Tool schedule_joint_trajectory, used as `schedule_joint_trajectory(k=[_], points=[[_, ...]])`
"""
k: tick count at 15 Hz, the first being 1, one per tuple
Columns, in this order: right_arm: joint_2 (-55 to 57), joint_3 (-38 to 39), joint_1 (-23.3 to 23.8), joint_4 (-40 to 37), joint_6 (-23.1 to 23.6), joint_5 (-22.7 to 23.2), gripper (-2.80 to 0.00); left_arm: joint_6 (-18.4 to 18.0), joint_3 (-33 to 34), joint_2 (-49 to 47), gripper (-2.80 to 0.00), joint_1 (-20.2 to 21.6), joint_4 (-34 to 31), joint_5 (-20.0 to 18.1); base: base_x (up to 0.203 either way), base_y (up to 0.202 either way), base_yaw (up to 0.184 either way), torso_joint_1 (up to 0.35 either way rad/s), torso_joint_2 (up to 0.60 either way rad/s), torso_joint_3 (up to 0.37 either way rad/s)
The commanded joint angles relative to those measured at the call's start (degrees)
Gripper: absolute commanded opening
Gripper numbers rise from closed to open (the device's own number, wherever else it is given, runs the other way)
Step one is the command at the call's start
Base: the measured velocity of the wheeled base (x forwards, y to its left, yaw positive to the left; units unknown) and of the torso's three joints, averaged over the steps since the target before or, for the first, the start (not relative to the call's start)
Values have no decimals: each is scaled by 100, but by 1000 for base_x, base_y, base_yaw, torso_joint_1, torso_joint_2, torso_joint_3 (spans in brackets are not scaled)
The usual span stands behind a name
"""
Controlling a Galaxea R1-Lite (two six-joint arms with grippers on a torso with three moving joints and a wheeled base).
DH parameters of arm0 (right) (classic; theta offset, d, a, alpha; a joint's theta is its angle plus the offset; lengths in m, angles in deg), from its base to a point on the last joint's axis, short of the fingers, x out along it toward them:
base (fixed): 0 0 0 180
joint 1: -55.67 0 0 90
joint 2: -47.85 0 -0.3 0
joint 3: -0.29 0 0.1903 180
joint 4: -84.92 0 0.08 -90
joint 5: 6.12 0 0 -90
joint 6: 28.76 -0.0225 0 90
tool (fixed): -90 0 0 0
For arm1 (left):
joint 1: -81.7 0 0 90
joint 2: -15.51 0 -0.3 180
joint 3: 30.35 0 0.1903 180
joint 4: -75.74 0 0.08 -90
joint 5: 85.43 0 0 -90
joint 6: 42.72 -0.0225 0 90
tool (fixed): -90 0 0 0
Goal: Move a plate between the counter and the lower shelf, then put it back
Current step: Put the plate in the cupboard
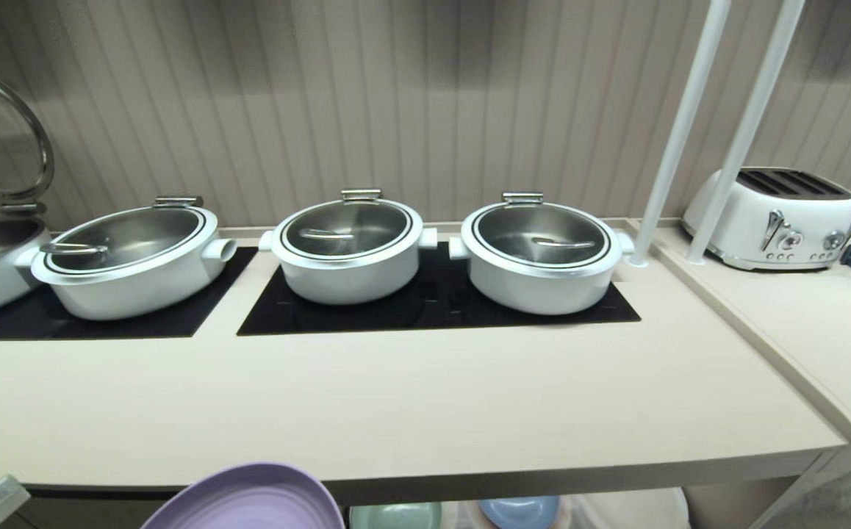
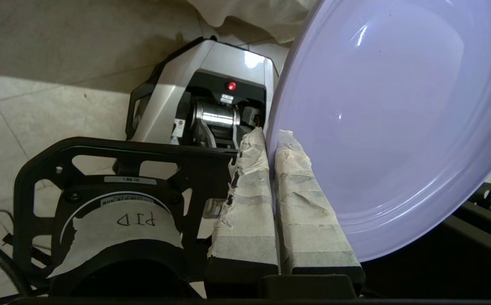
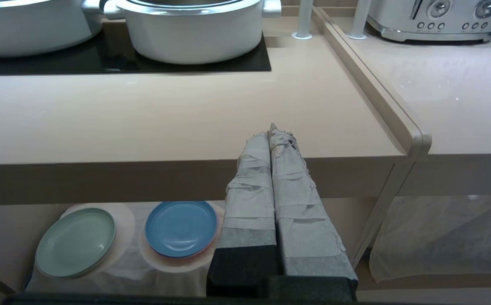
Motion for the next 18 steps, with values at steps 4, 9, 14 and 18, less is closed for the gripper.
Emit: schedule_joint_trajectory(k=[4, 9, 14, 18], points=[[0, 0, -2, 1, 4, 4, -280, 10, -1, -55, -280, -118, -19, -25, 0, -89, 9, 1, 3, 2], [0, 0, -2, 1, 4, -3, -280, 19, -13, -81, -280, -244, -2, -34, 0, -194, 1, 1, 2, 3], [0, 0, 3, 1, 4, 2, -280, 10, -2, -57, -280, -244, -11, -34, 0, -194, 2, 4, 2, 4], [0, 0, 4, 1, 4, 5, -280, 10, 13, -20, -280, -245, -19, -113, 0, -193, 0, 3, 4, 0]])
